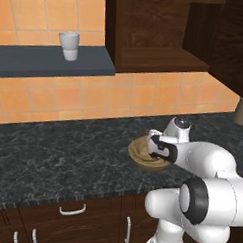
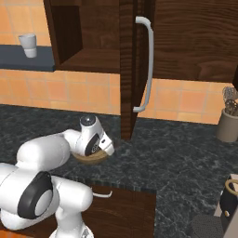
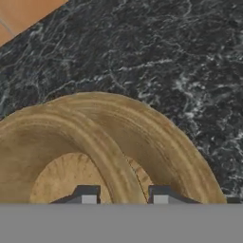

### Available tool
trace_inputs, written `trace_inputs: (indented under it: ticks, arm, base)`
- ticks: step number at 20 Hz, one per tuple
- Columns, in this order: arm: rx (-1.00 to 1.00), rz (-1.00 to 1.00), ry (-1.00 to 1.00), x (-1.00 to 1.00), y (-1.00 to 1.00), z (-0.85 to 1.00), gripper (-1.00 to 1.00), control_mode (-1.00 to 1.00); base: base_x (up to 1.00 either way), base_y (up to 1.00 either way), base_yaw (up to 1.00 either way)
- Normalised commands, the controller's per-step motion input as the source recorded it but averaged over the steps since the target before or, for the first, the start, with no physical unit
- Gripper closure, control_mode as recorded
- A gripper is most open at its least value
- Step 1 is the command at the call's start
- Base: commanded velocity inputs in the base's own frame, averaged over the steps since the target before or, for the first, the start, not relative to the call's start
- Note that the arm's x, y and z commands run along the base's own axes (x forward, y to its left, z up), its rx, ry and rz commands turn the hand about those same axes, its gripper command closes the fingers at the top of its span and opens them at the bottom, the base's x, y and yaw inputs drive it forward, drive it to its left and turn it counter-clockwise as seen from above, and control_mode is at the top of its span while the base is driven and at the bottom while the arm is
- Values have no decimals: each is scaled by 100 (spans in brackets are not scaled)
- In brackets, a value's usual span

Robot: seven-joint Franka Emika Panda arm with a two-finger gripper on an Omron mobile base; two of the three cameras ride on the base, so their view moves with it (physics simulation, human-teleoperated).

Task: Pick up the bowls on the counter and stack them on top of one another in the open cabinet. Place the smaller bowl on top of the larger bowl.

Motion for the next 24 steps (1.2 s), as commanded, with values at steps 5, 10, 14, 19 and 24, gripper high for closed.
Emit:
trace_inputs:
  ticks: [5,10,14,19,24]
  arm:
    - [4,0,-3,-25,-10,41,-100,-100]
    - [10,2,0,-60,-56,0,-100,-100]
    - [-1,0,10,6,0,-23,-100,-100]
    - [0,0,8,19,0,-20,-100,-100]
    - [0,0,6,41,15,-29,-100,-100]
  base:
    - [0,0,0]
    - [0,0,0]
    - [0,0,0]
    - [0,0,0]
    - [0,0,0]
